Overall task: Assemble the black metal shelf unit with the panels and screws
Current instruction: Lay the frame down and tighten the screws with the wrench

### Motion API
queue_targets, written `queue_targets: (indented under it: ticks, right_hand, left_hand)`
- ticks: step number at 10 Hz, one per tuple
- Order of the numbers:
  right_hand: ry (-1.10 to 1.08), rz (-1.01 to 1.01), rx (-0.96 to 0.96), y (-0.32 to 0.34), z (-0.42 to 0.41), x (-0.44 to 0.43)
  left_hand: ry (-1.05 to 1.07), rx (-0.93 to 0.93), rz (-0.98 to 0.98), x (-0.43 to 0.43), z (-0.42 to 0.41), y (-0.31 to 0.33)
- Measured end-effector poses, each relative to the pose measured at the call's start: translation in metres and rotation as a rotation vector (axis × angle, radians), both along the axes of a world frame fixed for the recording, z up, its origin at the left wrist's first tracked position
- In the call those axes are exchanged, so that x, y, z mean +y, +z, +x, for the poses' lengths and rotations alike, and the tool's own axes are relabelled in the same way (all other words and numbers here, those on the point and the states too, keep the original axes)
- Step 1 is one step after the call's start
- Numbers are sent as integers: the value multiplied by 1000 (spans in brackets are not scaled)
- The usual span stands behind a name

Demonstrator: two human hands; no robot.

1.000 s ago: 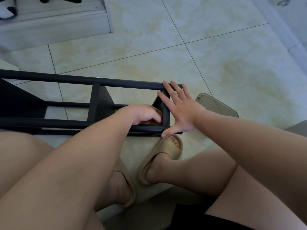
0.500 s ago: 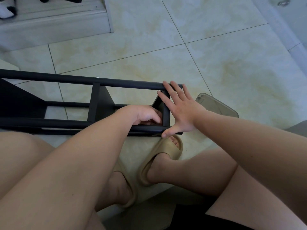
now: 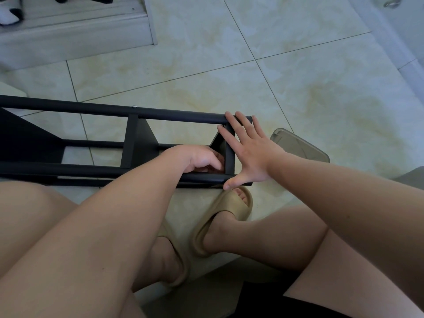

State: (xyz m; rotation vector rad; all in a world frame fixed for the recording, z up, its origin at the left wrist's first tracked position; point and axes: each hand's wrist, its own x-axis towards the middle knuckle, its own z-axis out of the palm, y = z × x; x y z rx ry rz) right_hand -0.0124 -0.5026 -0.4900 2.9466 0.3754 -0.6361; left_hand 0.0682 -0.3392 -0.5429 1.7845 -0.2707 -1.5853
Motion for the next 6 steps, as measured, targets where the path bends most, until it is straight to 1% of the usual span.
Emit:
queue_targets:
  ticks: [1,2,3,5,6]
  right_hand:
    - [-1,2,-2,0,0,0]
    - [-1,-1,-1,0,0,0]
    - [-2,0,5,0,0,0]
    - [-8,2,8,2,0,0]
    - [-6,-1,6,1,-1,0]
  left_hand:
    - [26,-8,1,0,-1,0]
    - [-12,-49,31,-2,-2,1]
    - [-31,-56,17,-2,-2,1]
    - [11,9,-11,1,0,2]
    - [3,-21,17,0,-1,3]
